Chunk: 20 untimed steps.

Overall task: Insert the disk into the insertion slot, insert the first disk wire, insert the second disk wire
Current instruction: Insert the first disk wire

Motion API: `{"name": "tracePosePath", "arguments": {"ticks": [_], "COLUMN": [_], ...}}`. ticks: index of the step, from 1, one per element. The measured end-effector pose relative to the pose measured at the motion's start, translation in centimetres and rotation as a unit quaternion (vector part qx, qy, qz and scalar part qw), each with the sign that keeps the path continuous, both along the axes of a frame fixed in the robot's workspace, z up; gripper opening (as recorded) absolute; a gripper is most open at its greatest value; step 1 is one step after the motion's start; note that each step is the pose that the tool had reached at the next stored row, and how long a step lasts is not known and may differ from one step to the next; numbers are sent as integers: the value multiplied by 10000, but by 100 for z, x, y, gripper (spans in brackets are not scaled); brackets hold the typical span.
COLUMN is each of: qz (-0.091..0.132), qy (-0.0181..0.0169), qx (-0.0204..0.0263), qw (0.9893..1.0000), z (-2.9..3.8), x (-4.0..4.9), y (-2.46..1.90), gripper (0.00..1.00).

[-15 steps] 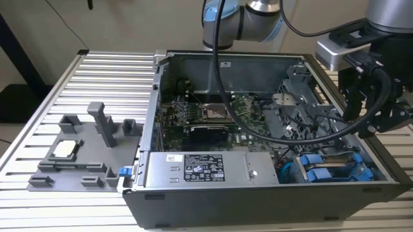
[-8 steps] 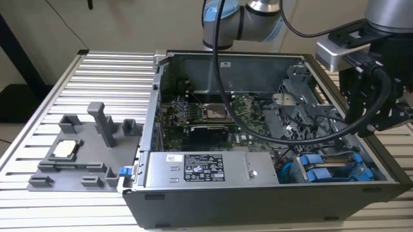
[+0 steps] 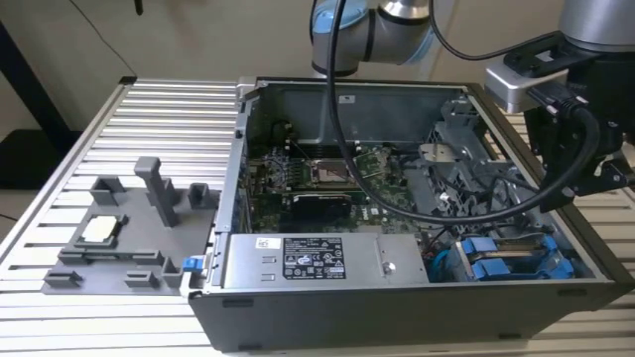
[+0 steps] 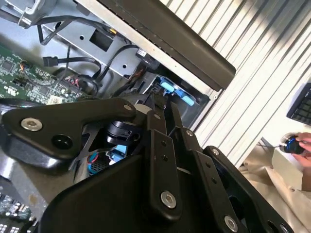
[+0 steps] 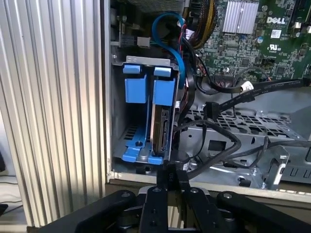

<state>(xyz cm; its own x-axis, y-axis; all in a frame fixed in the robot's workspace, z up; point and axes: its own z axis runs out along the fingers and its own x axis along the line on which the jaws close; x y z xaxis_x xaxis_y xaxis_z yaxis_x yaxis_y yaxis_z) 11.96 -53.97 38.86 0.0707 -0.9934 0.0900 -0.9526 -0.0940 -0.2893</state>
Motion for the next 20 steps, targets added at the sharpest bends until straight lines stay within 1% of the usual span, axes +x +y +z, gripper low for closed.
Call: {"name": "tracePosePath", "arguments": {"ticks": [4, 18, 19, 20], "qz": [14, 14, 14, 14], "qy": [-4, -4, -4, 9], "qx": [-17, -29, -29, -30], "qw": [10000, 10000, 10000, 10000], "z": [-7, -7, -6, -8], "x": [-11, -12, -11, -7], "y": [0, 0, -4, -14], "gripper": [20, 19, 19, 19]}}
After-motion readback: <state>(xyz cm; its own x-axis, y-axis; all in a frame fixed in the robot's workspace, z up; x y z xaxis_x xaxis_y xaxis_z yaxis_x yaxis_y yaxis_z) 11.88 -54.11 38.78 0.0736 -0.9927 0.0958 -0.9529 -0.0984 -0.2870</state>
